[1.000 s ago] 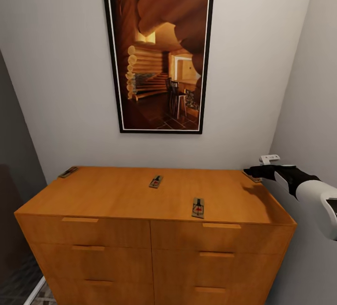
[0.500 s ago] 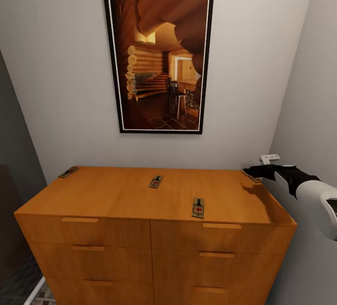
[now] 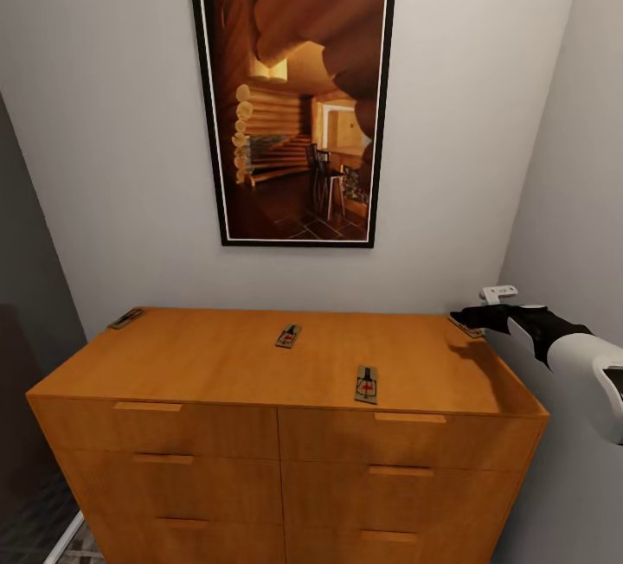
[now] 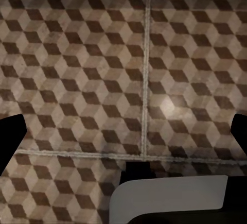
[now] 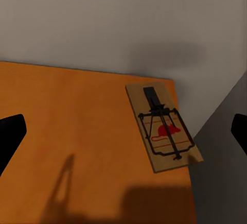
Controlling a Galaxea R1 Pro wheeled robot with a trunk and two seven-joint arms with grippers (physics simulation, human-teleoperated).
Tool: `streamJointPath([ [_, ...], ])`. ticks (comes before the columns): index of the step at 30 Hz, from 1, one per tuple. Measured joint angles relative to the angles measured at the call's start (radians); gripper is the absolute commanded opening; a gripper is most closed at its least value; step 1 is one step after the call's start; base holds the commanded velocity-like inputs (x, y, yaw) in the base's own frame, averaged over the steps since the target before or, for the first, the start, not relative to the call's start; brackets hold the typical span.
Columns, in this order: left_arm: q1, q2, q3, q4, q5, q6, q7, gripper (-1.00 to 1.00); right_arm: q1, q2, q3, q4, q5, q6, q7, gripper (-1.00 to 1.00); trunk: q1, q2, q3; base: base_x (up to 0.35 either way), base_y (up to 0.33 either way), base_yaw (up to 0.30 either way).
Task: Take the four mousetraps from the cabinet in the bathroom and place them on the bathroom floor. Make sure all four end up on the same floor surface, and ensure that at least two of them are either under or directly next to the same bathroom sink.
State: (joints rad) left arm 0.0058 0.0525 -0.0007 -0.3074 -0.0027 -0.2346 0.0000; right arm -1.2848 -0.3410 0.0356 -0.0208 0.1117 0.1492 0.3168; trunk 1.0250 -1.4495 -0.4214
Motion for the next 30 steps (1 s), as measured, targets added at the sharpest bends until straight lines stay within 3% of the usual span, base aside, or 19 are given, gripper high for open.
streamJointPath([
  [17,0.000,0.028,0.000,0.054,0.000,0.004,-0.001,1.00,0.004,0.001,0.000,0.002,-0.002,0.004,-0.001,1.00,0.000,0.000,0.000,0.000,0.000,0.000],
  [30,0.000,0.033,0.000,0.096,0.000,0.003,0.000,1.00,0.010,-0.001,0.000,0.001,-0.002,0.011,0.031,1.00,0.000,0.000,0.000,0.000,0.000,0.000],
])
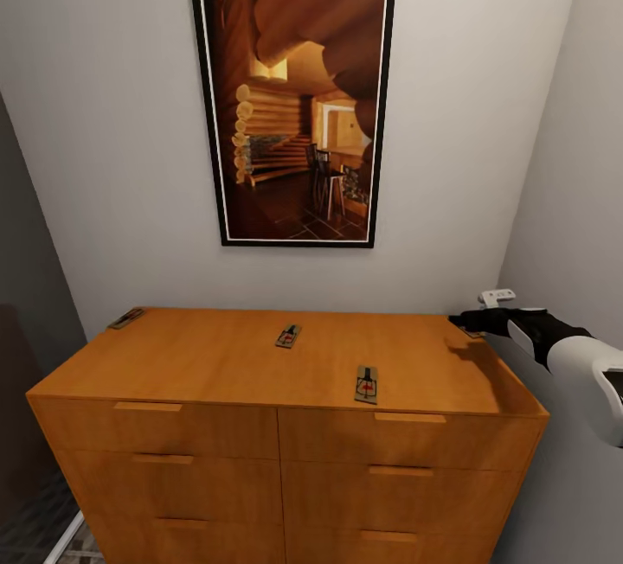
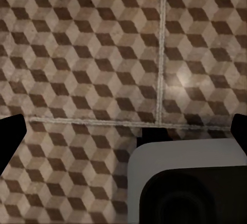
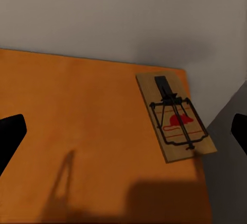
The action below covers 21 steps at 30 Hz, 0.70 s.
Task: Take the four mousetraps from the cabinet in the bathroom and place them on the bathroom floor. Make sure all four end up on the same floor surface, and ensure that at least two of them are either under or directly next to the same bathroom sink.
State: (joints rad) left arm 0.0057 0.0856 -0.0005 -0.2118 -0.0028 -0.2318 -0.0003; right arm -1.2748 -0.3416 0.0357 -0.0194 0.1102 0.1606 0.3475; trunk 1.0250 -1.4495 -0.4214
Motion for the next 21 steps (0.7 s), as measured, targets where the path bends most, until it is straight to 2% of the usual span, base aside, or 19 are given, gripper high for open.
streamJointPath([
  [10,0.000,0.000,-0.001,0.012,0.000,0.000,0.000,1.00,0.001,0.000,-0.001,0.000,0.000,0.049,0.004,1.00,0.000,0.000,0.000,0.000,0.000,0.000],
  [21,0.000,0.000,-0.001,0.017,0.000,0.000,0.000,1.00,0.001,-0.003,-0.001,0.000,0.001,0.056,0.004,1.00,0.000,0.000,0.000,0.000,0.000,0.000],
])
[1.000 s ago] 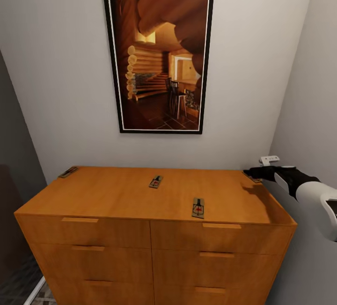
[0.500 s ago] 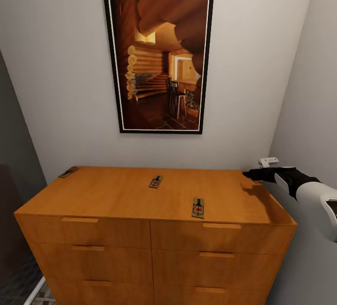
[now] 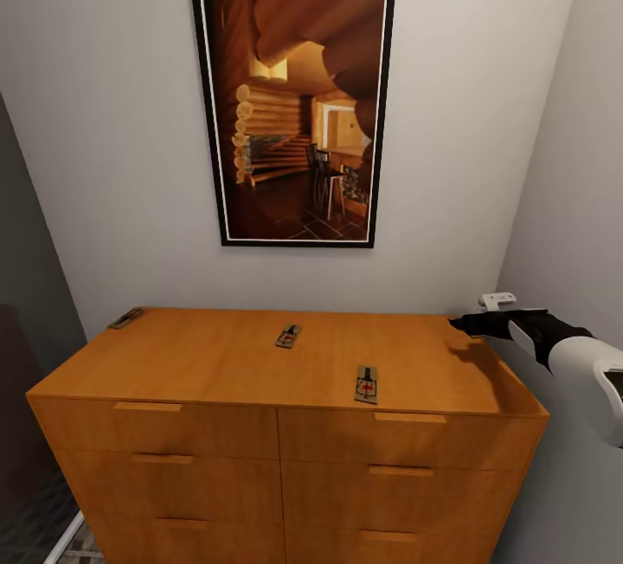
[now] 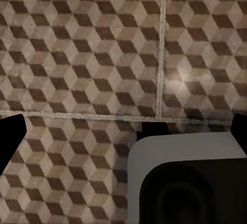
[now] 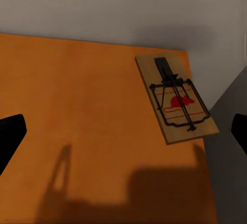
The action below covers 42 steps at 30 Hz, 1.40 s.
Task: Take the four mousetraps from the cabinet in the bathroom and place them on the bathroom floor. Make sure all four end up on the same floor surface, and ensure that at least two of them are either under or directly next to the same bathroom sink.
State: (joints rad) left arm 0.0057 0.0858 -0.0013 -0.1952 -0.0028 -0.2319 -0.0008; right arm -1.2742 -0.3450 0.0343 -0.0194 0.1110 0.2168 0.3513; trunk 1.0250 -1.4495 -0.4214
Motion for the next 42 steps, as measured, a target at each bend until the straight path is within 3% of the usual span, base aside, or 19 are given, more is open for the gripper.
streamJointPath([
  [21,0.000,0.000,0.000,0.002,0.000,0.000,0.001,1.00,0.001,-0.027,0.000,0.000,0.000,0.000,-0.005,1.00,0.000,0.000,0.000,0.000,0.000,0.000],
  [42,0.000,0.000,0.000,0.002,0.000,0.000,0.001,1.00,0.001,-0.030,0.001,0.000,0.000,0.000,-0.005,1.00,0.000,0.000,0.000,0.000,0.000,0.000],
])
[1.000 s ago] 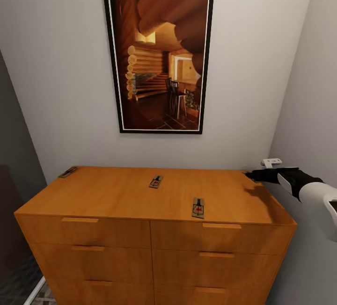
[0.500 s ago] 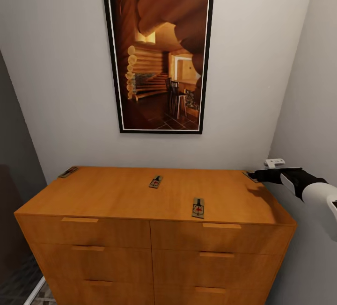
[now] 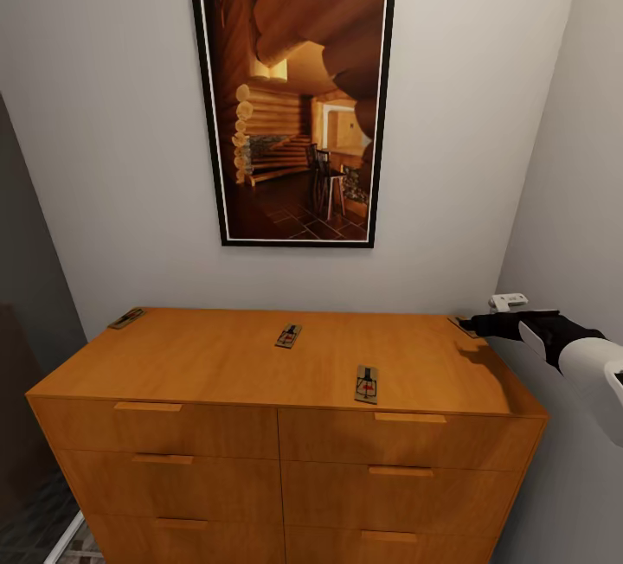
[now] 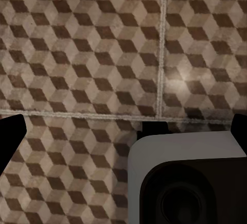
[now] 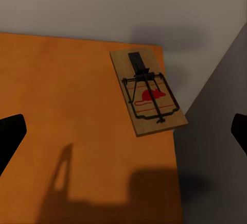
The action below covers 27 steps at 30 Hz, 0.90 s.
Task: Take the four mousetraps from the cabinet in the bathroom and place them on the bathroom floor. Make sure all four end up on the same floor surface, and ensure that at least two of them are either under or directly next to the same bathroom sink.
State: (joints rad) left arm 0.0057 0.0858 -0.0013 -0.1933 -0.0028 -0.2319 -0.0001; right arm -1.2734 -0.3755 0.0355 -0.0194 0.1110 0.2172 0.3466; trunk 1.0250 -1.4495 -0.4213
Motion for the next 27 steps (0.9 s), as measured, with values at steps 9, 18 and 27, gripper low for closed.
streamJointPath([
  [9,0.000,0.000,0.000,0.000,0.000,0.000,0.000,1.00,0.000,0.000,0.000,0.000,0.000,-0.001,0.004,1.00,0.000,0.000,0.000,0.000,0.000,0.000],
  [18,0.000,0.000,0.000,0.000,0.000,0.000,0.000,1.00,0.000,0.000,0.000,0.000,0.000,-0.004,0.007,1.00,0.000,0.000,0.000,0.000,0.000,0.000],
  [27,0.000,0.000,0.000,0.000,0.000,0.000,0.000,1.00,0.001,0.000,0.000,0.000,0.000,-0.003,0.008,1.00,0.000,0.000,0.000,0.004,0.000,0.000],
])
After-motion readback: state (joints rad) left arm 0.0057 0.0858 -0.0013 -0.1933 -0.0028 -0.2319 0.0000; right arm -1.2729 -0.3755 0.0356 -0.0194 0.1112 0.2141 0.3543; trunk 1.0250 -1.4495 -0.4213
